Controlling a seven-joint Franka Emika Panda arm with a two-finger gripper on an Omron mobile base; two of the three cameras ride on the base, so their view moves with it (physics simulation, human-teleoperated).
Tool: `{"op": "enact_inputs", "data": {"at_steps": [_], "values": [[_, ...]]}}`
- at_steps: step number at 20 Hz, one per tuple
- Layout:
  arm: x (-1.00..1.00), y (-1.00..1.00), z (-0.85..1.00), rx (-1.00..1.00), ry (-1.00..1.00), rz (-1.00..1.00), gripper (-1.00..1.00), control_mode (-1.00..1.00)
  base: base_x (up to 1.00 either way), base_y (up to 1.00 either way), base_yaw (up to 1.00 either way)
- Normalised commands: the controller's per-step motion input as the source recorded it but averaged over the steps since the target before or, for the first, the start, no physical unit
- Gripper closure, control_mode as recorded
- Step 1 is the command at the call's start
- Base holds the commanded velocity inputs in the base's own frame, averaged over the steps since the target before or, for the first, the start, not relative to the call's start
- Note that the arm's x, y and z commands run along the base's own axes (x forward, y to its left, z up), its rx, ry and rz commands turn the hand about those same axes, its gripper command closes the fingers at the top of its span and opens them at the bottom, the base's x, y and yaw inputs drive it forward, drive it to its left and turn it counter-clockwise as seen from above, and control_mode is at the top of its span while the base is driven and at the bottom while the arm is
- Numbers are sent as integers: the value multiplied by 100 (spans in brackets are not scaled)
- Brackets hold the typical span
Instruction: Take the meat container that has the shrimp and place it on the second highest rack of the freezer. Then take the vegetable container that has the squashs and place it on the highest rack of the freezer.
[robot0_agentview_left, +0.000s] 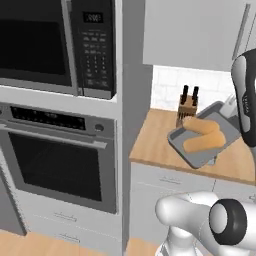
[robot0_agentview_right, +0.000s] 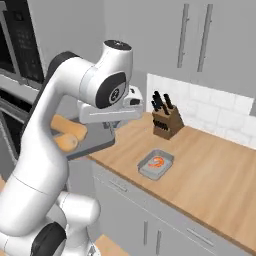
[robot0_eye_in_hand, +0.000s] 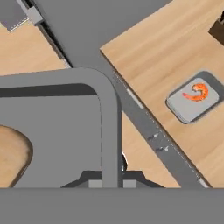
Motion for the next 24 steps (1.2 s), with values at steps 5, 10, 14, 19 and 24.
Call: {"op": "enact_inputs", "data": {"at_steps": [5,10,14,19,24], "values": [[0,0,0,0,0,0,100,100,0,17,100],[0,0,0,0,0,0,100,100,0,15,100],[0,0,0,0,0,0,100,100,0,24,94],[0,0,0,0,0,0,100,100,21,33,76],[0,0,0,0,0,0,100,100,78,36,27]]}}
